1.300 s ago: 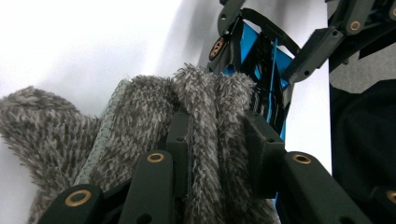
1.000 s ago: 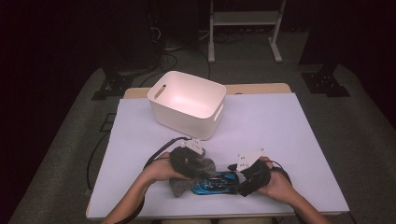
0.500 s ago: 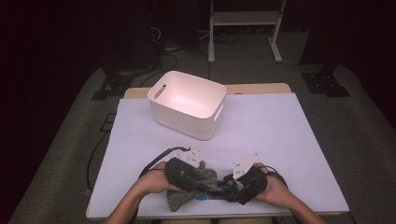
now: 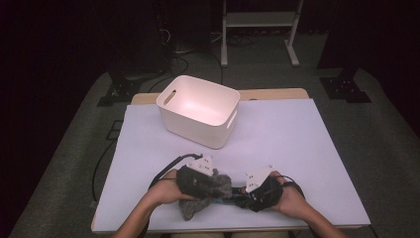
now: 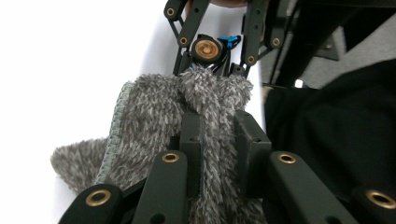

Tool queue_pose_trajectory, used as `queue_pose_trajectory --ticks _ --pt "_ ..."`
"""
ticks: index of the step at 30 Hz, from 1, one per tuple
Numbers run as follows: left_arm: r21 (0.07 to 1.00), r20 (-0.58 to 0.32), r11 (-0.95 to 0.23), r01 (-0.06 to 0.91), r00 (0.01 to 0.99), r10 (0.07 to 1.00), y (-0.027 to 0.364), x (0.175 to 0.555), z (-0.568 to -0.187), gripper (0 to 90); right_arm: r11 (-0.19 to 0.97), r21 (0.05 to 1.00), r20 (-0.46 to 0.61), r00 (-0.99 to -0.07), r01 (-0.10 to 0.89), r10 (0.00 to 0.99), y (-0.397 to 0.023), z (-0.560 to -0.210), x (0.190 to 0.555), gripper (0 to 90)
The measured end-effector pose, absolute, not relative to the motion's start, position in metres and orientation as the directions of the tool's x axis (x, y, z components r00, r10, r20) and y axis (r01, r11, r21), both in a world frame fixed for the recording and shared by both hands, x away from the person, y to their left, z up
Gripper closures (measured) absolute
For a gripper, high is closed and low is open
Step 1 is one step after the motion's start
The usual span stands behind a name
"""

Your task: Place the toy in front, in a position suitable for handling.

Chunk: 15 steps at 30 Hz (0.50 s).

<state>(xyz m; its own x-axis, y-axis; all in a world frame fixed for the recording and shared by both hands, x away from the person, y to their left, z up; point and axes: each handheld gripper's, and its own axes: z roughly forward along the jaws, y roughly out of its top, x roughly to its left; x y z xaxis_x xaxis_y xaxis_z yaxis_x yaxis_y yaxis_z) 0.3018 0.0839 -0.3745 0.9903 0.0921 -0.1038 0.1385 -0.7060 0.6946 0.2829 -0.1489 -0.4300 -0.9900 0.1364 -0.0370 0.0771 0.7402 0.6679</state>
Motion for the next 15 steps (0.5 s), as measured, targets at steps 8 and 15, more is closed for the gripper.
queue_pose_trajectory --ticks 8,15 --pt "0.658 -0.073 -0.746 0.102 0.995 0.071 0.055 0.322 -0.377 75.5 0.718 0.679 0.023 -0.982 0.153 0.188 -0.162 -0.442 0.307 54.0" --pt "0.662 -0.076 -0.742 0.106 0.994 0.074 0.054 0.322 -0.378 74.8 0.669 0.717 0.073 -0.975 0.198 0.210 -0.181 -0.435 0.306 50.3"
